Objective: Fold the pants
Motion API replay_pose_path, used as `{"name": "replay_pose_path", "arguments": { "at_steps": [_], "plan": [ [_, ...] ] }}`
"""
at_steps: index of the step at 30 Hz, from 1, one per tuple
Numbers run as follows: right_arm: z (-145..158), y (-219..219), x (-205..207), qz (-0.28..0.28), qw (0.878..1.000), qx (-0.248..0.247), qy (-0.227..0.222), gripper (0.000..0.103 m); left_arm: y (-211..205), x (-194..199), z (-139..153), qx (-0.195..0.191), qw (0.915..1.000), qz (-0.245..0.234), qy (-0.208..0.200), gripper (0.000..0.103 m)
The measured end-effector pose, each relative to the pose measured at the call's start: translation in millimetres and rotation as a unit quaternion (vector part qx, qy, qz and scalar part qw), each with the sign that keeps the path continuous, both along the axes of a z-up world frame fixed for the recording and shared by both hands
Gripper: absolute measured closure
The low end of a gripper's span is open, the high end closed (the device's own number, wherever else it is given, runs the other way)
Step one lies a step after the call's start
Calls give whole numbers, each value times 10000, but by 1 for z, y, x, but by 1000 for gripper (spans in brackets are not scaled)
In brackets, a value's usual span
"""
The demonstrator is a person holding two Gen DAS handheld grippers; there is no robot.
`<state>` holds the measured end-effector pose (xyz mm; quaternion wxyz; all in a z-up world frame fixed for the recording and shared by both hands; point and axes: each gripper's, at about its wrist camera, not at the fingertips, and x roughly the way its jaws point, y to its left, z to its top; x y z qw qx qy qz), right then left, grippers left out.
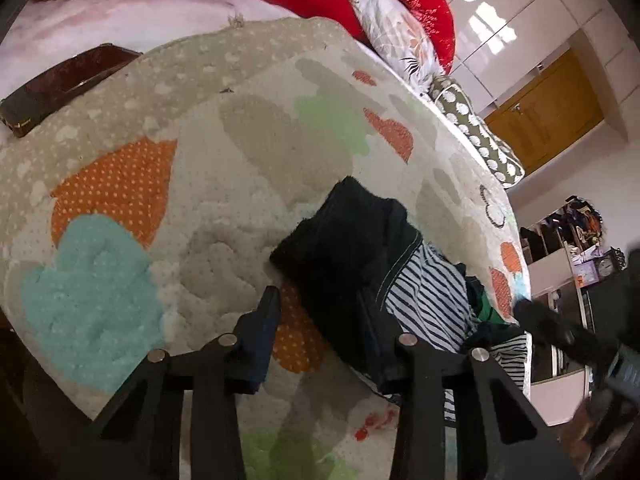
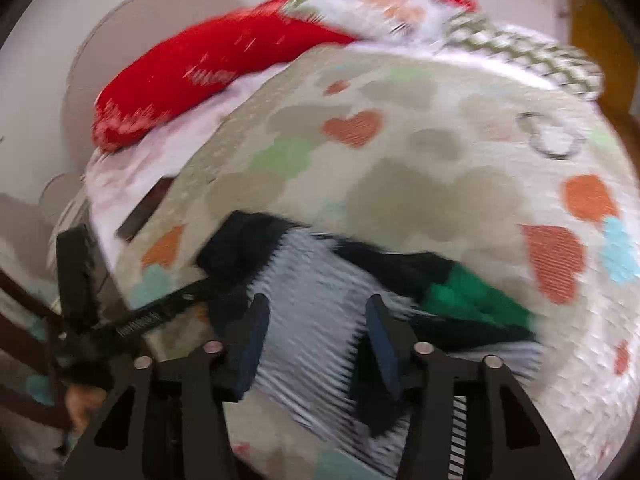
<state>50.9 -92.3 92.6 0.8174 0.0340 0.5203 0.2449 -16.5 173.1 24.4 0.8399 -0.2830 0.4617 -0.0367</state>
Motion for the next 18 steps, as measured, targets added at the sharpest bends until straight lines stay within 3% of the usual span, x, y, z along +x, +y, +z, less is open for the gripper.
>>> {"name": "replay_pose_path", "arguments": {
  "at_steps": [2,6,10,13,16,18],
  "plan": [
    [-5,24,17,233,9993,48,291,39,5,-4,1,-109,9999,30,-14,62],
    [-25,72,50,482,9950,-143,864,34,17,-14,5,-77,9999,76,-96,56],
    [-53,102,80,307,9878,-293,1497,31,30,-19,3,-20,9998,130,-157,51],
    [-70,125,94,240,9805,-690,1823,29,37,-19,-4,-86,9998,120,-126,51],
    [-82,151,96,311,9741,-1215,1879,18,39,-19,-10,-178,9997,58,-134,51],
    [-89,168,93,401,9671,-1727,1823,17,37,-20,-10,-195,9996,11,-193,48]
  ]
}}
